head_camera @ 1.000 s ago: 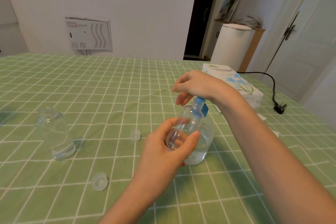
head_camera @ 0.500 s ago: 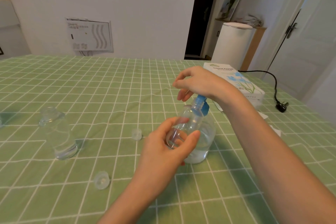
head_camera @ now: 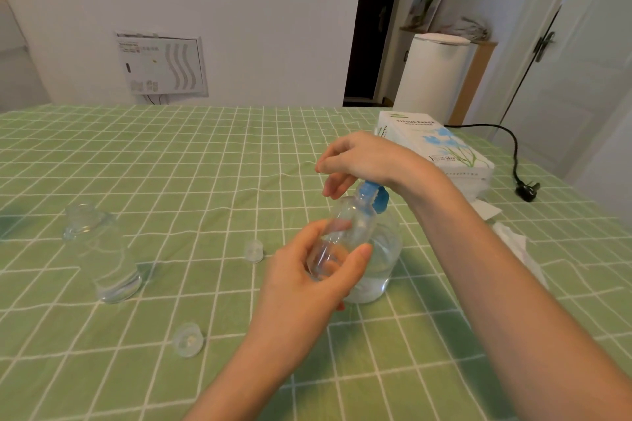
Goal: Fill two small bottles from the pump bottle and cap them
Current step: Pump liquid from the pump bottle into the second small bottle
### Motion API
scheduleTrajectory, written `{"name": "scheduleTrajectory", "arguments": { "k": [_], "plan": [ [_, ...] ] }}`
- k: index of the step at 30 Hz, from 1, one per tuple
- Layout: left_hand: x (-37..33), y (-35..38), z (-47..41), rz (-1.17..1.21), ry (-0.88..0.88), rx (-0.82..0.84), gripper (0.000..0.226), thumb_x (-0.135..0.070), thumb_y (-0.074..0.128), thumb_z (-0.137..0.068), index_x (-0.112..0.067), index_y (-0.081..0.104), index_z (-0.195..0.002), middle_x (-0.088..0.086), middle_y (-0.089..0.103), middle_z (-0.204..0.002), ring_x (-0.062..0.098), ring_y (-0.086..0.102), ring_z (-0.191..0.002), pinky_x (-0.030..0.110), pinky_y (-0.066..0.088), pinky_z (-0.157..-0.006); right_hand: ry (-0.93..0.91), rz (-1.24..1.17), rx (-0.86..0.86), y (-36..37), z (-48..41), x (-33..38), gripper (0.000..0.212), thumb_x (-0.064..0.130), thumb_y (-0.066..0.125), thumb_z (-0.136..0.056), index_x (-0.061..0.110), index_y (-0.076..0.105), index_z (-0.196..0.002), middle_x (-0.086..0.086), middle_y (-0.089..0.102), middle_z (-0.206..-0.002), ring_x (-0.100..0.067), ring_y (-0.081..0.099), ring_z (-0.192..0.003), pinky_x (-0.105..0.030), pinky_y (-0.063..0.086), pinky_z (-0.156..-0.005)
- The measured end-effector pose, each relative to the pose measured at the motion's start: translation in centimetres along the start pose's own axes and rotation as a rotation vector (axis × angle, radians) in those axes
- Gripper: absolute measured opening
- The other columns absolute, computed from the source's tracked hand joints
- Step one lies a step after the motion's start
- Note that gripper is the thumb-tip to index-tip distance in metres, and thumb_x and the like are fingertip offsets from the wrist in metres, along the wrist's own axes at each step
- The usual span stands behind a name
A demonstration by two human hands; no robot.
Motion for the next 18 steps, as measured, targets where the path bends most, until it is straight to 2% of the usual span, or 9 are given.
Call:
{"name": "scheduleTrajectory", "arguments": {
  "k": [4, 7, 10, 15, 18],
  "plan": [
    [0.1, 0.0, 0.1, 0.000, -0.008, -0.007, 0.033, -0.042, 0.070, -0.065, -0.033, 0.065, -0.097, -0.008, 0.062, -0.062, 0.004, 0.055, -0.052, 0.016, 0.047, -0.046, 0.002, -0.004, -0.008, 0.1, 0.0, -0.2, 0.017, 0.017, 0.054, -0.091, 0.008, 0.064, -0.102, -0.002, 0.072, -0.073, -0.043, 0.064, -0.097, -0.051, 0.046, -0.100],
    [0.2, -0.1, 0.0, -0.003, -0.009, -0.002, 0.027, -0.034, 0.071, -0.071, -0.032, 0.065, -0.097, -0.006, 0.061, -0.062, 0.005, 0.055, -0.052, 0.016, 0.048, -0.047, -0.005, -0.016, -0.042, 0.1, 0.1, -0.2, 0.018, 0.021, 0.053, -0.093, 0.010, 0.064, -0.102, -0.001, 0.072, -0.075, -0.038, 0.063, -0.106, -0.046, 0.047, -0.099],
    [0.2, -0.1, -0.1, -0.006, 0.004, 0.007, 0.024, -0.029, 0.070, -0.074, -0.032, 0.065, -0.097, -0.006, 0.061, -0.062, 0.006, 0.055, -0.053, 0.017, 0.049, -0.048, -0.007, -0.013, -0.057, -0.2, 0.2, 0.1, 0.019, 0.021, 0.053, -0.092, 0.010, 0.063, -0.104, -0.003, 0.073, -0.078, -0.037, 0.063, -0.106, -0.046, 0.048, -0.098],
    [-0.1, 0.0, -0.2, -0.020, 0.034, -0.008, 0.039, -0.049, 0.066, -0.061, -0.035, 0.065, -0.098, -0.008, 0.062, -0.063, 0.005, 0.056, -0.056, 0.017, 0.050, -0.052, -0.015, -0.001, -0.071, -1.0, -0.1, 0.4, 0.023, 0.024, 0.053, -0.092, 0.010, 0.062, -0.109, -0.005, 0.074, -0.082, -0.025, 0.068, -0.092, -0.043, 0.050, -0.094],
    [-0.2, 0.0, -0.2, -0.024, 0.036, -0.007, 0.042, -0.050, 0.065, -0.060, -0.035, 0.064, -0.100, -0.009, 0.062, -0.063, 0.005, 0.057, -0.056, 0.017, 0.050, -0.052, -0.019, -0.023, -0.066, -0.9, -0.3, 0.2, 0.022, 0.022, 0.053, -0.092, 0.009, 0.062, -0.106, -0.004, 0.074, -0.078, -0.023, 0.064, -0.082, -0.044, 0.050, -0.093]
  ]
}}
Point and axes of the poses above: each hand's wrist, its own z-axis away from the middle knuckle, its own y-axis out of the palm, x = y × z, the point moved 3 cm from there along -z, towards the middle knuckle
